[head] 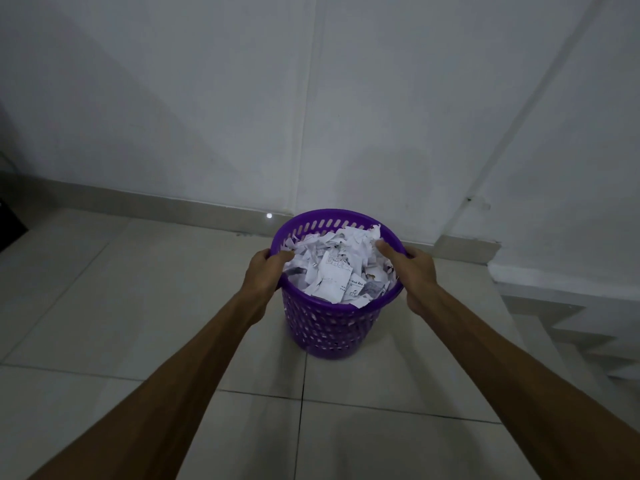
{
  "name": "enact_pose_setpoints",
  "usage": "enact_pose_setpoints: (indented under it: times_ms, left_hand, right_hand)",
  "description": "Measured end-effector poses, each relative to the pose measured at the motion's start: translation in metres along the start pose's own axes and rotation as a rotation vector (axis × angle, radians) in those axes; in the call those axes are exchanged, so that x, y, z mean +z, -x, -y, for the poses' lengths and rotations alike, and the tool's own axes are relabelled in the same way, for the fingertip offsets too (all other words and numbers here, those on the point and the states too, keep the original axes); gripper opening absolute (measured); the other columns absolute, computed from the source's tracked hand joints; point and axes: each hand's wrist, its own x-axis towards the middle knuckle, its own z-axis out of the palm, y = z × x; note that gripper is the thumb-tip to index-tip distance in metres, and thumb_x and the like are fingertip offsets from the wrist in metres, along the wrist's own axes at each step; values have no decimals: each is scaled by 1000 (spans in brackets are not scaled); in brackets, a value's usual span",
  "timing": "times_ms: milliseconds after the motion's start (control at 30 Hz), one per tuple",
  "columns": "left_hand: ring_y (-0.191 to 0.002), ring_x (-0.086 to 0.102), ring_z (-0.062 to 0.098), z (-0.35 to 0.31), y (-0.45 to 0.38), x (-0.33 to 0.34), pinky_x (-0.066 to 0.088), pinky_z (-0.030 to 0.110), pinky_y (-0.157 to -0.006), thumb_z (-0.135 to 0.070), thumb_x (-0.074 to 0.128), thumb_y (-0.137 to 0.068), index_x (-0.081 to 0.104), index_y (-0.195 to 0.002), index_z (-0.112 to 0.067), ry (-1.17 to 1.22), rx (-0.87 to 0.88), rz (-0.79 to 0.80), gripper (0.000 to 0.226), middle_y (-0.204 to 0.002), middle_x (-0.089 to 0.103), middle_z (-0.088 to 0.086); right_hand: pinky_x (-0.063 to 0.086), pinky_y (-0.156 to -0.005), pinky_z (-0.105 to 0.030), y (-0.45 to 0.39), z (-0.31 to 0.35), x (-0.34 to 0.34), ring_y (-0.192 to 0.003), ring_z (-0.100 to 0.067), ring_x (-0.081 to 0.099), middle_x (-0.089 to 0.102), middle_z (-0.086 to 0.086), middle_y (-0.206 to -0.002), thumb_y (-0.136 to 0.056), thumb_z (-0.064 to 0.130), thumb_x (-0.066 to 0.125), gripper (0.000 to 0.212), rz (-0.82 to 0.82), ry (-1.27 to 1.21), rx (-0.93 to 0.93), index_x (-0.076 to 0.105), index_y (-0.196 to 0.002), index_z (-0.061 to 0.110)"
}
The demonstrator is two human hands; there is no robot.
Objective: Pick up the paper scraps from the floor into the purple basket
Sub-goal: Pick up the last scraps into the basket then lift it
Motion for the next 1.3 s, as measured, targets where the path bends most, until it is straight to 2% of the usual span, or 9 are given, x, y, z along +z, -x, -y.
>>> enact_pose_setpoints:
  times_ms: [100, 200, 333, 500, 667, 833, 1067, 1200, 1300]
  left_hand:
    - [-95, 64, 21, -21, 12, -15, 56, 29, -75, -16, 58, -93, 53, -132, -9, 18, -13, -17, 40, -120, 64, 11]
    - [-89, 63, 17, -55, 31, -34, 55, 25, -66, -13, 57, -92, 51, -134, -8, 70, -33, -52, 42, -120, 63, 11]
    - [-84, 62, 14, -115, 62, -67, 54, 24, -66, -13, 57, -92, 51, -133, -7, 109, -86, -112, 42, -114, 63, 9]
    - [-77, 61, 14, -197, 94, -112, 52, 23, -61, -8, 53, -90, 58, -122, -4, 101, -124, -154, 33, -102, 66, 10]
    - [-80, 61, 16, -265, 111, -160, 52, 25, -67, -8, 52, -91, 61, -108, -8, 85, -143, -180, 20, -96, 65, 7]
    - [-83, 61, 17, -306, 108, -209, 54, 31, -79, -11, 51, -92, 61, -93, -17, 119, -171, -241, 11, -91, 64, 0]
    - [-85, 60, 17, -341, 81, -287, 54, 27, -75, -15, 53, -91, 59, -115, -7, 180, -239, -322, 26, -105, 63, 7]
    - [-87, 60, 18, -351, 62, -324, 53, 28, -74, -15, 53, -89, 58, -120, -5, 200, -255, -348, 33, -110, 63, 9]
    - [-91, 61, 20, -350, 40, -356, 53, 30, -76, -15, 52, -90, 58, -120, -6, 222, -258, -363, 32, -113, 63, 11]
  right_hand:
    - [61, -80, -44, 12, 31, 11, -88, -24, 72, 73, -4, -104, -58, 54, 88, 73, -12, 0, 3, 67, -116, 15]
    - [60, -82, -45, 31, 69, 23, -92, -24, 71, 72, -3, -110, -49, 63, 86, 89, -18, -3, 24, 63, -122, 16]
    - [60, -81, -42, 65, 133, 33, -91, -22, 70, 71, -2, -109, -65, 50, 86, 71, 37, -8, 52, 62, -121, 14]
    - [51, -61, -25, 100, 212, 54, -95, -20, 62, 59, -3, -123, -79, 33, 81, 74, 117, -5, 95, 45, -141, 15]
    - [54, -92, -42, 131, 275, 90, -115, -27, 61, 54, -8, -139, -78, 36, 82, 82, 118, -1, 146, 41, -145, 16]
    - [54, -93, -44, 151, 315, 136, -114, -30, 61, 57, -9, -136, -78, 38, 81, 81, 129, -15, 188, 41, -144, 18]
    - [55, -94, -50, 176, 363, 215, -110, -30, 64, 62, -7, -130, -71, 44, 84, 83, 197, 7, 233, 48, -140, 14]
    - [58, -88, -47, 173, 372, 258, -100, -28, 69, 71, -8, -115, -70, 44, 83, 66, 256, 56, 220, 63, -124, 11]
    - [60, -76, -36, 168, 379, 298, -91, -25, 71, 73, -9, -108, -77, 37, 81, 52, 289, 77, 220, 67, -118, 8]
